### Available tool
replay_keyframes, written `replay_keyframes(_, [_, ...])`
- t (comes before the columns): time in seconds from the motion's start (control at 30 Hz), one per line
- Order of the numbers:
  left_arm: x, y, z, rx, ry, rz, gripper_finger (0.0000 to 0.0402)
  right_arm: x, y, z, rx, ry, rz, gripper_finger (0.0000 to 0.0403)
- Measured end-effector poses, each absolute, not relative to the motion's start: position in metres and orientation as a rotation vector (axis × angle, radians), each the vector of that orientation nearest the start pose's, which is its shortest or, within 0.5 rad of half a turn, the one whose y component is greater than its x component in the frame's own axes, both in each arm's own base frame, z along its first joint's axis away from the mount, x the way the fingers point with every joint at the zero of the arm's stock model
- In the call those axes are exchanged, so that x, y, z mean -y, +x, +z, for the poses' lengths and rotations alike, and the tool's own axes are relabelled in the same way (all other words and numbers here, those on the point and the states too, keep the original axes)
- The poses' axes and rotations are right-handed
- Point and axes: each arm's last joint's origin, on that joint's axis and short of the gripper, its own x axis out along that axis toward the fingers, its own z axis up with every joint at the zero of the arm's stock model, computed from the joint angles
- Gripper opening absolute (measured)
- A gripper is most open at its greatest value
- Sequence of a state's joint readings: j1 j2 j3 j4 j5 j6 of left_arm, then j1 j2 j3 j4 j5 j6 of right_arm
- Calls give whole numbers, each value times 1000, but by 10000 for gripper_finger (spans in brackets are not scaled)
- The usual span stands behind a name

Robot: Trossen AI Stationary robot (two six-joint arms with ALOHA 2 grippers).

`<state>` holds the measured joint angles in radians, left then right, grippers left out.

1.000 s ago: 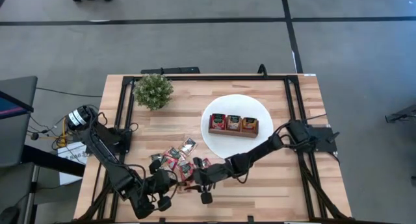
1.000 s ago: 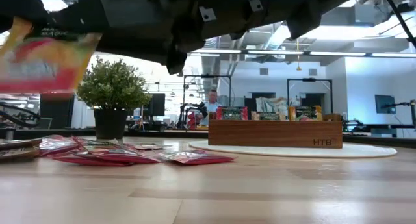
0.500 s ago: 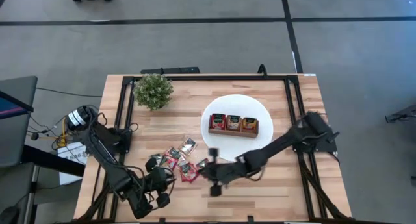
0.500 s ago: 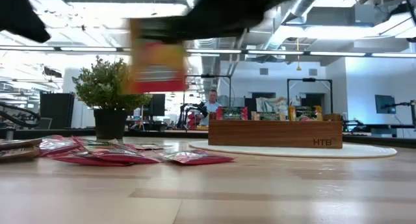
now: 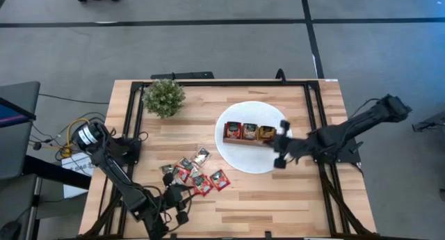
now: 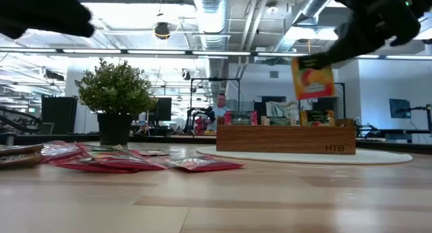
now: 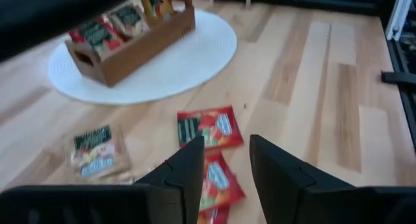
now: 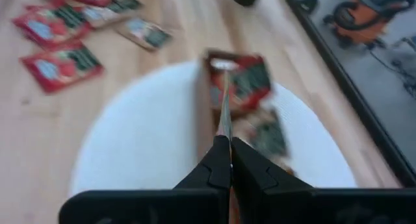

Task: Pick & Place Tea
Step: Put the yellow tea bag into the right section of the wooden organizer

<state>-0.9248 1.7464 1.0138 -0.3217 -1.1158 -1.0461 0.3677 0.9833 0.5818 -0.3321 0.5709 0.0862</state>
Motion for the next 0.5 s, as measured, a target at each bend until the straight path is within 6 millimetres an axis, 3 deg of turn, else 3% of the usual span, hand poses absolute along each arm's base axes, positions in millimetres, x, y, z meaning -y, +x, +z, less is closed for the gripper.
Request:
replay_keyframes(0.23, [246,234,159,-349,-115,450,113,-16,151,203,-668,-155,-281,0])
replay_keyframes(0.5, [245,238,157,-369,-128,442,113,3,152,188,-709,-112,-284,0])
